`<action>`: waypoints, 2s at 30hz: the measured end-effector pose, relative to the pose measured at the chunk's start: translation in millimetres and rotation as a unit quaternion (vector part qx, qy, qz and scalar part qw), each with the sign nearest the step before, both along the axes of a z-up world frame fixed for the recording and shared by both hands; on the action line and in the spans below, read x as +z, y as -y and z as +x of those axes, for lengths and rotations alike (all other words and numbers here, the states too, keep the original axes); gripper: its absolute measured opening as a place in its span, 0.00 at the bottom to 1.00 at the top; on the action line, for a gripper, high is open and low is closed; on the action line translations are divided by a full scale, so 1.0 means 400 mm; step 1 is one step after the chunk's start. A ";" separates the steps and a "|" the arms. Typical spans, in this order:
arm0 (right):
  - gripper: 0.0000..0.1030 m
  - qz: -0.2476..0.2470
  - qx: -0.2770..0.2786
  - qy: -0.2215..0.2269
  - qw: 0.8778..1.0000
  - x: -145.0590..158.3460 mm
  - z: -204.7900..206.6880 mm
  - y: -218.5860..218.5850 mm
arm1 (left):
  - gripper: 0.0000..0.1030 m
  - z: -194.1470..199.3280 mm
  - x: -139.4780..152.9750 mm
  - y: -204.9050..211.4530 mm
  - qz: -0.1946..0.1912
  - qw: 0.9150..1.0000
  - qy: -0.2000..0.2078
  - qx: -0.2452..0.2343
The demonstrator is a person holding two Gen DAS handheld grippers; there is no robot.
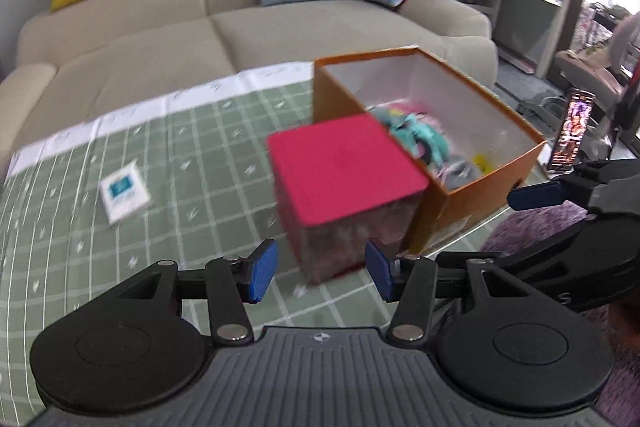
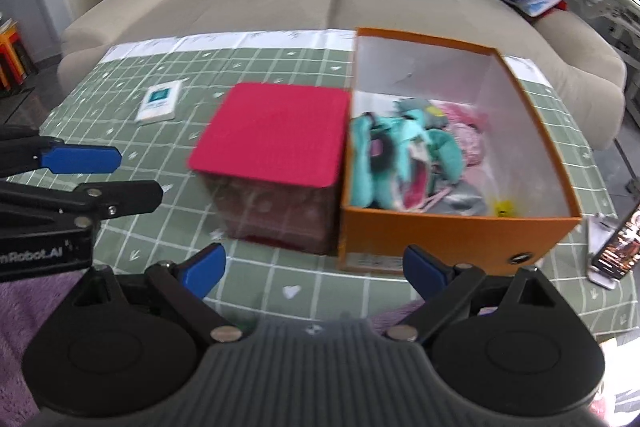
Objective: Organize soft objects
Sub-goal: 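Withdraw both grippers from the shoebox back over the table, then grasp the pink ball with the right gripper while the left gripper grasps the white tissue pack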
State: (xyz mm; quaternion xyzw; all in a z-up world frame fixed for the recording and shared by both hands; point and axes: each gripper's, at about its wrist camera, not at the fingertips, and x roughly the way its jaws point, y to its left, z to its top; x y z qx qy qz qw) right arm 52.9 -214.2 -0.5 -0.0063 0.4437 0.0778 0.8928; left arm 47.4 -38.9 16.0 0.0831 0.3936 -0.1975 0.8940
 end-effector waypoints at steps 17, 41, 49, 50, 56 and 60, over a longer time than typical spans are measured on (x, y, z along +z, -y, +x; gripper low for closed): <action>0.75 0.009 0.106 0.003 0.994 0.009 0.043 -0.183 | 0.69 0.019 -0.023 -0.198 -0.043 0.996 -0.019 0.075; 0.66 -0.046 0.134 -0.022 0.990 0.066 0.313 -0.272 | 0.81 0.248 -0.007 -0.358 -0.039 0.992 -0.075 0.089; 0.66 -0.055 0.109 -0.036 0.992 0.054 0.408 -0.215 | 0.83 0.342 -0.012 -0.353 -0.026 0.992 -0.093 0.076; 0.66 -0.055 0.108 -0.040 0.992 0.051 0.419 -0.212 | 0.83 0.354 -0.014 -0.350 -0.024 0.992 -0.095 0.076; 0.66 -0.050 0.099 -0.061 0.992 0.028 0.472 -0.205 | 0.83 0.408 -0.024 -0.337 -0.020 0.992 -0.106 0.068; 0.67 -0.047 0.092 -0.072 0.992 0.013 0.497 -0.205 | 0.83 0.433 -0.038 -0.334 -0.018 0.991 -0.114 0.064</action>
